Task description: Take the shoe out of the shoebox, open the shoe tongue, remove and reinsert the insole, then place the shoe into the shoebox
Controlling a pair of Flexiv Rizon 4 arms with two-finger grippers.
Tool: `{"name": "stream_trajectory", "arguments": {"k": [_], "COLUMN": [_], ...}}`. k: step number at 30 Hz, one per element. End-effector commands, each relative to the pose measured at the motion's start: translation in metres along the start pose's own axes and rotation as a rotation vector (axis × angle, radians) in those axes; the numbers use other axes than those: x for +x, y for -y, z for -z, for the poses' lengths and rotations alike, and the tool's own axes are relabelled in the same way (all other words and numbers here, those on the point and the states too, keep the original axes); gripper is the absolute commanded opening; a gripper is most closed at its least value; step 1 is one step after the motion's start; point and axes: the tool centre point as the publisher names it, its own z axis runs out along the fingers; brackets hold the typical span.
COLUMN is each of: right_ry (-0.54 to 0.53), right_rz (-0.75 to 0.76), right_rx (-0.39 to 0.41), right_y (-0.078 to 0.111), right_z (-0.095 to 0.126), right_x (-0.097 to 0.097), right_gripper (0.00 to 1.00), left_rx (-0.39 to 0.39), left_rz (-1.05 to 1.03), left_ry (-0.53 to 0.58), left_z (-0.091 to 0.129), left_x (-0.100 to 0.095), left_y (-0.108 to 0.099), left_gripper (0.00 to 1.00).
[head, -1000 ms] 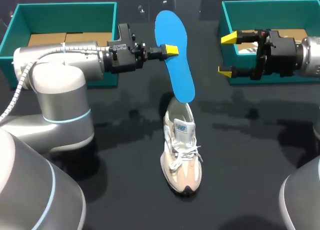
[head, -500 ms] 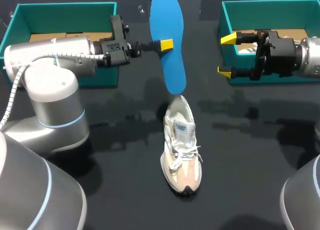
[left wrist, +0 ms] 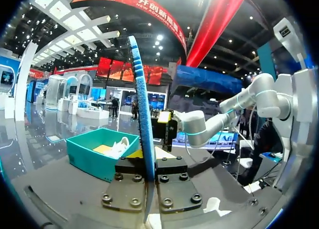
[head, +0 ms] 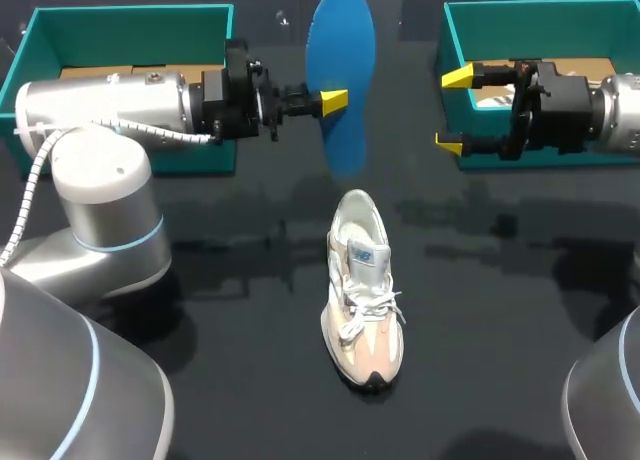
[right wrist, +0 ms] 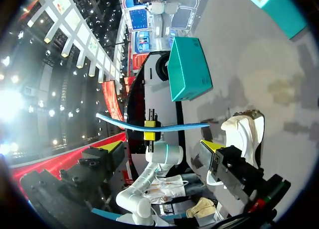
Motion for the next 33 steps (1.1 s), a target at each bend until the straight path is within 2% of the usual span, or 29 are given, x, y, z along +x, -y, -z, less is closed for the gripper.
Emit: {"name": "stream_trajectory", "arguments": {"k": [1, 13, 22, 27, 33], "right_ry": [0.002, 0.002, 0.002, 0.002, 0.002], "right_rz": [-0.001, -0.001, -0.001, -0.001, -0.001], "right_rx": [-0.001, -0.001, -0.001, -0.001, -0.001], "right_y": [0.0, 0.0, 0.0, 0.0, 0.0], "right_z": [-0.001, -0.001, -0.001, -0.001, -0.001], "right_x": [0.0, 0.0, 0.0, 0.0, 0.0], "right_gripper": [1.0, 1.0, 1.0, 1.0, 1.0], "left_rx": [0.011, -0.037, -0.045, -0.016, -0.004], "left_rz": [-0.109, -0.549, -0.822, -0.972, -1.174], "left_ry": [0.014, 0.025, 0.004, -0.016, -0.017], "left_z": [-0.005, -0.013, -0.014, -0.014, -0.015], "left_x": [0.0, -0.008, -0.025, -0.034, -0.044], "left_y": [-0.006, -0.016, -0.01, -0.006, -0.012], "left_gripper": [0.0, 0.0, 0.0, 0.0, 0.0]}}
